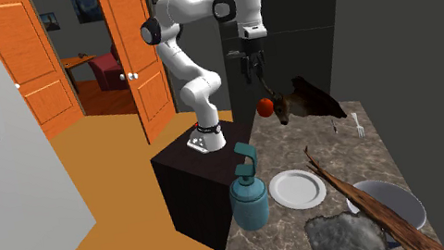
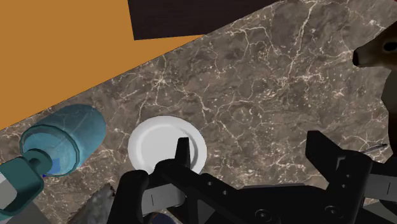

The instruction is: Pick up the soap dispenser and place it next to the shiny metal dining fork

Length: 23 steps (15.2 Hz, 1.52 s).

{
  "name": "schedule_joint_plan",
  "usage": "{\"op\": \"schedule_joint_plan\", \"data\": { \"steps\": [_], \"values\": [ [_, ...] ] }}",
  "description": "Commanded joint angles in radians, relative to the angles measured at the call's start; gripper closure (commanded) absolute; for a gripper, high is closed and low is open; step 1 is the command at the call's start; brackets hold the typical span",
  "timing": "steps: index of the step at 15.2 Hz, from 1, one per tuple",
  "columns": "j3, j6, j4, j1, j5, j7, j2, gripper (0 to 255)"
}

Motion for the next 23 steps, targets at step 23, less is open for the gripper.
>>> {"op": "schedule_joint_plan", "data": {
  "steps": [23],
  "values": [
    [-0.709,0.448,0.101,0.085,-0.046,-0.854,0.325,0]
  ]
}}
